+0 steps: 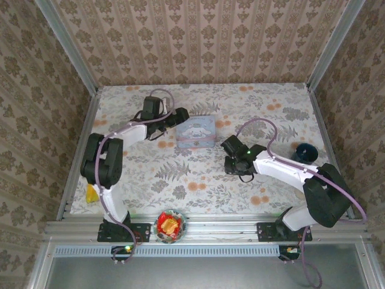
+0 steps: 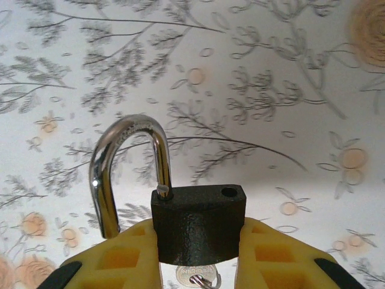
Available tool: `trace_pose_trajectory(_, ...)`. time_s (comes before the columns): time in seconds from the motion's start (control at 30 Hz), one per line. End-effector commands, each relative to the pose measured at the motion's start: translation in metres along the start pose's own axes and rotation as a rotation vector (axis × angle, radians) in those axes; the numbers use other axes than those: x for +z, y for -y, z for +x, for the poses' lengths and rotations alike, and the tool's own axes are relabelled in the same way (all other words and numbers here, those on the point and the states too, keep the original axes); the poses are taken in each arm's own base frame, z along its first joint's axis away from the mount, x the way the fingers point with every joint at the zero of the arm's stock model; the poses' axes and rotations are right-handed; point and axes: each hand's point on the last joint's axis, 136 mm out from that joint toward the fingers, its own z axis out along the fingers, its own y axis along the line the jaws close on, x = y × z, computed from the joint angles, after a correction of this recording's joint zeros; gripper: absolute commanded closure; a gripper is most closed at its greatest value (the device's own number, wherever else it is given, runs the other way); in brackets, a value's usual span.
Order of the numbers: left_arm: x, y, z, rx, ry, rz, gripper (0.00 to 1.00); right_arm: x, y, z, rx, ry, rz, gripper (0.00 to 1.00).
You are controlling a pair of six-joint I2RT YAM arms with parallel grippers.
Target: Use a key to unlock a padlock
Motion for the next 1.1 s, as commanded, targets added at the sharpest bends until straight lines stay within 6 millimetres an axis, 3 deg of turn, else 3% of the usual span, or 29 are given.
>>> trace_pose_trajectory(0.0,-0.033,0.005,-0.017,0.006,0.091,-0.008,0.0,-0.012,0.012,-0.008,-0.013,0.003,0.041,0.98)
trace_pose_trajectory(0.37,-0.113,-0.005,0.0,-0.007,0.177,-0.019,0.0,0.002,0.036,-0.029,-0.043,-0.066,0.149,0.96)
trace_pose_trajectory(0.73,-0.193,-0.016,0.017,0.05,0.286,-0.15,0.0,0.04,0.018,-0.052,-0.107,-0.129,0.166,0.92)
trace_pose_trajectory(1.0,-0.223,-0.032,0.029,0.041,0.314,-0.217,0.0,0.06,0.01,-0.061,-0.122,-0.162,0.177,0.82)
trace_pose_trajectory(1.07,-0.225,-0.036,0.032,0.037,0.309,-0.23,0.0,0.062,0.011,-0.061,-0.113,-0.168,0.183,0.75)
